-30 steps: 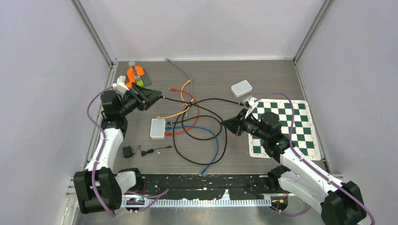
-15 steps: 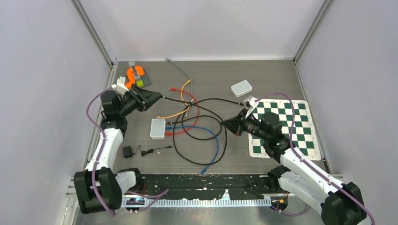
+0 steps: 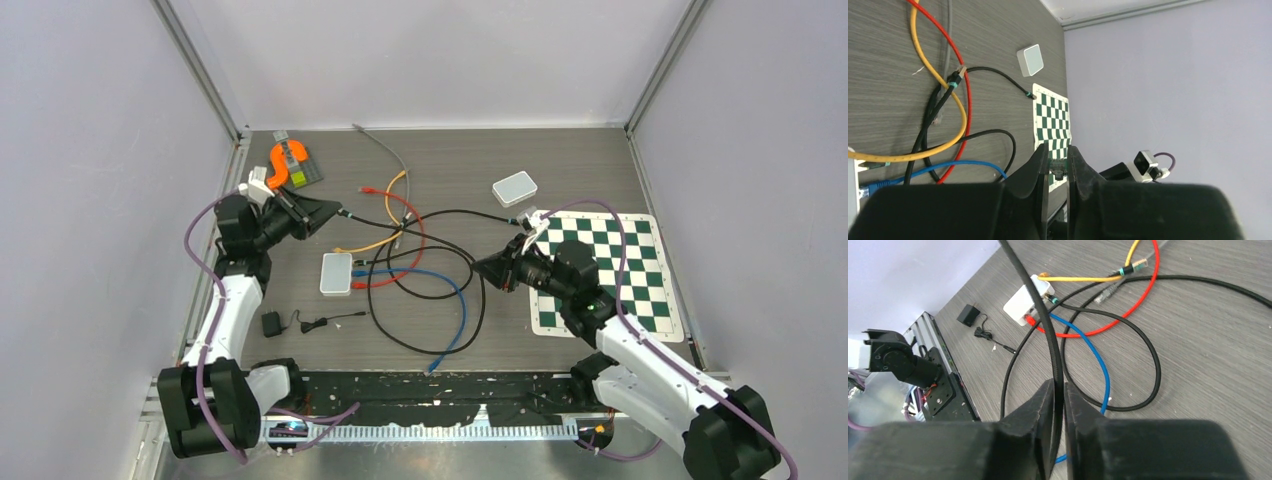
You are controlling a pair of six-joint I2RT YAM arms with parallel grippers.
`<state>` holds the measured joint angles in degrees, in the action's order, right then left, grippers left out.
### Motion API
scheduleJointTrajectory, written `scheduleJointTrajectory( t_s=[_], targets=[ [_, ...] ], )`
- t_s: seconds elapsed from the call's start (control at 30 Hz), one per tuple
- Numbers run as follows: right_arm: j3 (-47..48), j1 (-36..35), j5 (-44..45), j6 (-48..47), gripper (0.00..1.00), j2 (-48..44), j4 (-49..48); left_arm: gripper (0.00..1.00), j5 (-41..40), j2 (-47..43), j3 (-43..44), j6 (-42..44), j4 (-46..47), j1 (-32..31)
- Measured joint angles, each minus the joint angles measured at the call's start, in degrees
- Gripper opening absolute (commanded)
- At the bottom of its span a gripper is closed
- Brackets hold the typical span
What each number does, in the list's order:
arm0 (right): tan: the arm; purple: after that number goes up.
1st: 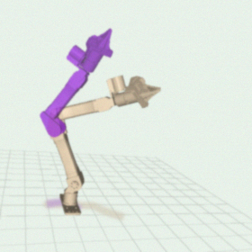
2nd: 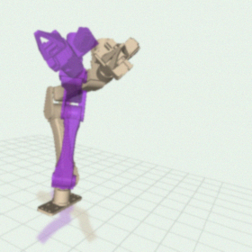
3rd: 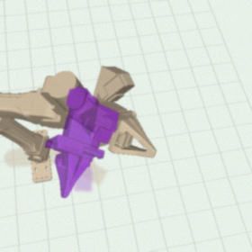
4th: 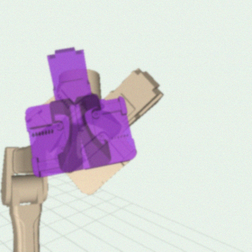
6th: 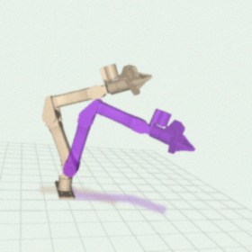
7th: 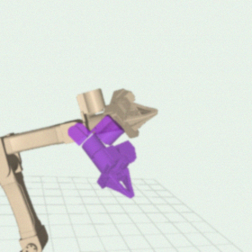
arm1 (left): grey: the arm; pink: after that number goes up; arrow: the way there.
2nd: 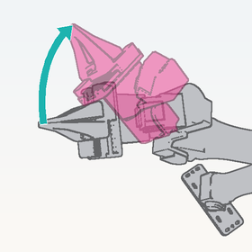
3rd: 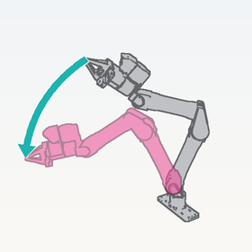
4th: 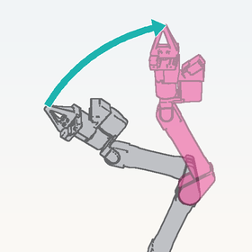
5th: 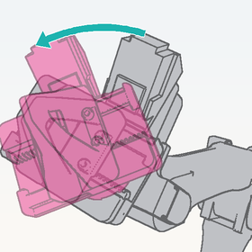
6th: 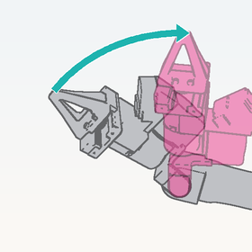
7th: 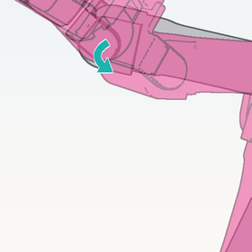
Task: Insert the plug into the switch port
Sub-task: Pick up the connector from the center of the board.
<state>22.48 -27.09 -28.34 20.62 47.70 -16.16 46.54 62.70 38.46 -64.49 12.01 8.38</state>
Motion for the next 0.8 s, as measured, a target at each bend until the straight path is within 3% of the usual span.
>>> scheduleJointTrajectory(
  t_s=[0.1, 0.17, 0.33, 0.5, 0.8],
  targets=[
    [1.5, 0.0, 2.2, -1.1, 0.49, 1.3, 2.2, 0.0, -1.7, -1.1, 0.0, 0.4, -3.0, 0.0],
    [4.6, 0.0, 4.3, -2.7, 0.54, 3.1, 3.6, 0.0, -4.4, -2.8, 0.0, 0.3, -6.5, 0.0],
    [16.3, -1.0, 8.1, -10.4, 0.58, 10.1, 1.6, 0.0, -13.7, -8.1, 0.1, -1.9, -16.4, -0.2],
    [21.5, -7.4, 10.3, -24.8, 0.62, 17.6, -6.2, 0.0, -22.9, -7.8, 5.9, -3.7, -33.7, -1.0],
    [25.0, -22.6, 11.6, -53.8, 0.63, 36.5, -17.6, 0.0, -24.1, -4.8, 6.5, -9.5, -43.1, -2.2]
  ],
)
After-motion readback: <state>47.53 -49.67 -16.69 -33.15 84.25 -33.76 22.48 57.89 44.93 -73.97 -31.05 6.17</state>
